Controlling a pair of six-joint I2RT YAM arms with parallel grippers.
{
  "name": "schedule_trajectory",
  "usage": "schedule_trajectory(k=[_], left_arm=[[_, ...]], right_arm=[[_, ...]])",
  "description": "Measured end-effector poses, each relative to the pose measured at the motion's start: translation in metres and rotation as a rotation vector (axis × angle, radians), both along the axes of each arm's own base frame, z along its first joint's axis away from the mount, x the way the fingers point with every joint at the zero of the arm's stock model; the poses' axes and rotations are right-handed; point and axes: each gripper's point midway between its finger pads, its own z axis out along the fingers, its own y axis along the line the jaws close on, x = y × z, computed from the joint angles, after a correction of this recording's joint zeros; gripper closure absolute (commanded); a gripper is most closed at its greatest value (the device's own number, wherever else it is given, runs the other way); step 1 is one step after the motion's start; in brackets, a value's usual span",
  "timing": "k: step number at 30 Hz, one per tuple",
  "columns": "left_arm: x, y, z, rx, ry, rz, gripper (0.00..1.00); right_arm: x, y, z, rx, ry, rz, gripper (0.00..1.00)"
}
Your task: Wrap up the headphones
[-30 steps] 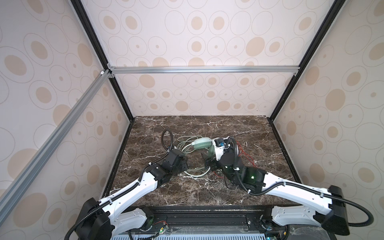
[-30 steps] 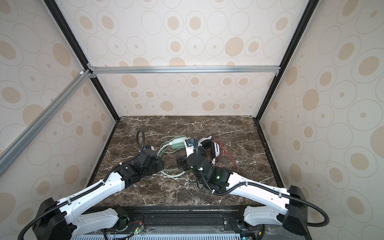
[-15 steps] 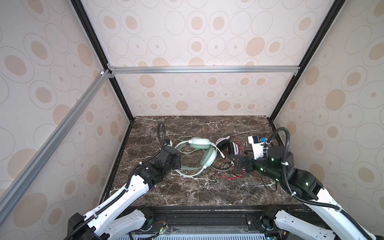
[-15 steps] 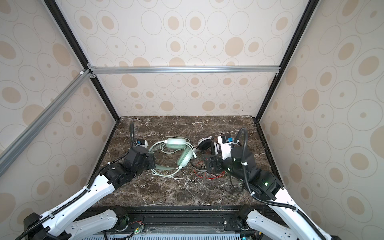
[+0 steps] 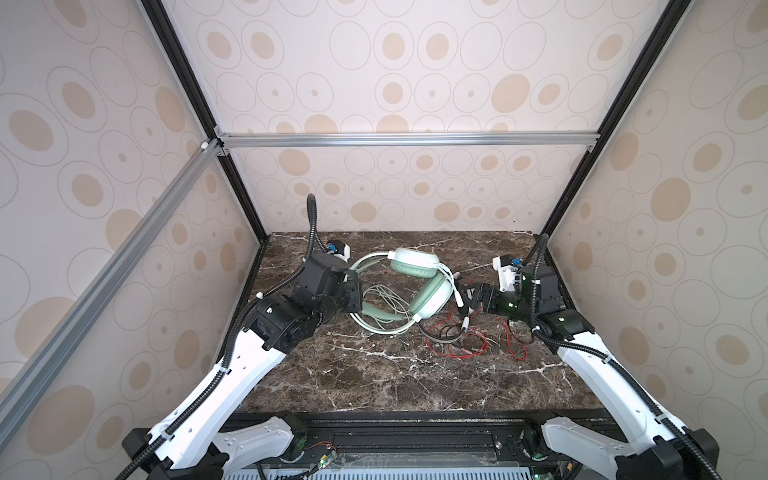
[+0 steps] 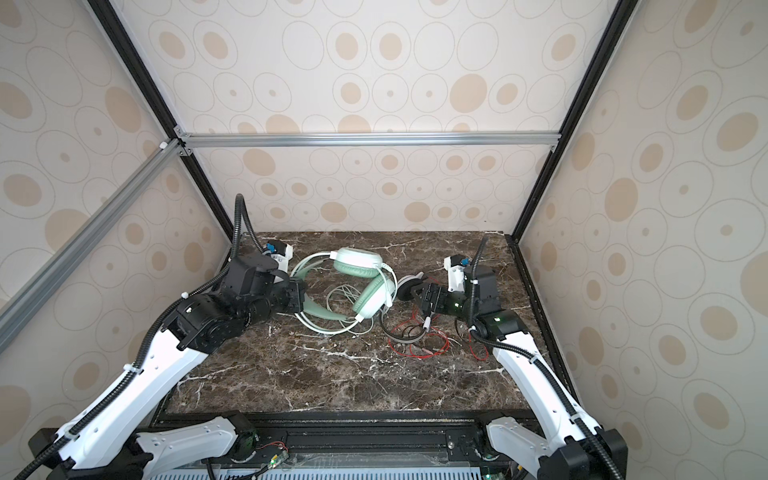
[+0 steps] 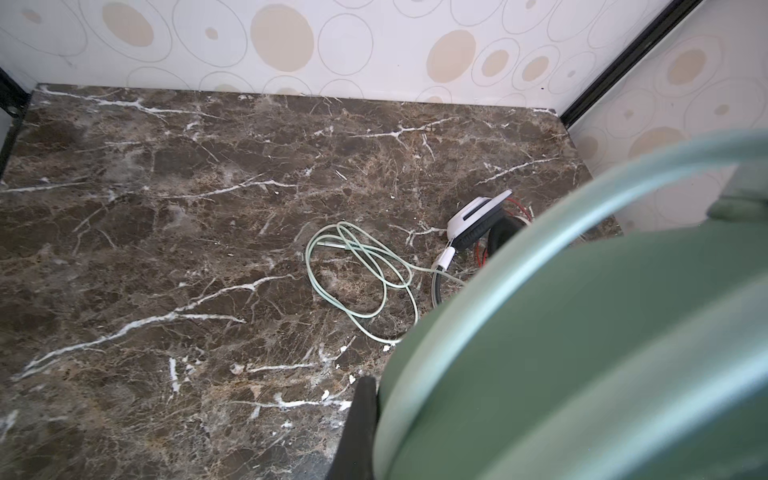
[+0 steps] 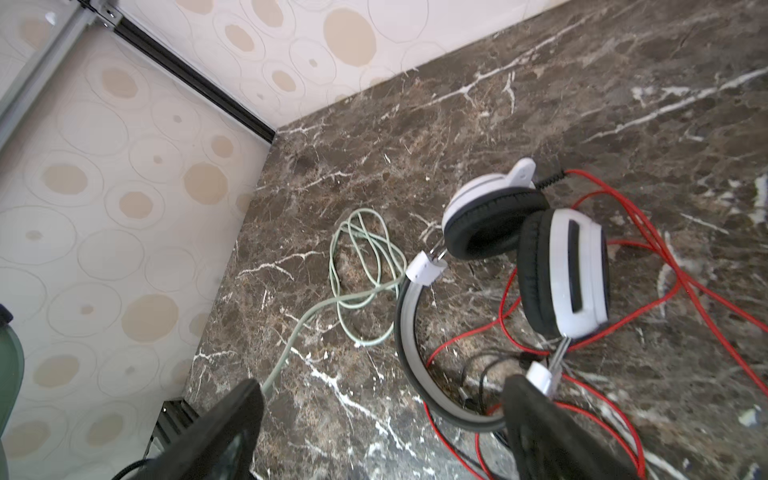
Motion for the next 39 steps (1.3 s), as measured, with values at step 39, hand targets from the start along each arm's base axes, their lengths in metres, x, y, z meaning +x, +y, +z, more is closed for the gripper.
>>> schedule_trajectory(k=[39], left_arm=[[0.030,-0.010,0.070,-0.273,-0.075,0.179,1.00]], right_arm=[[0.028,0.073,-0.063,-0.137,-0.480,0.239,0.26]])
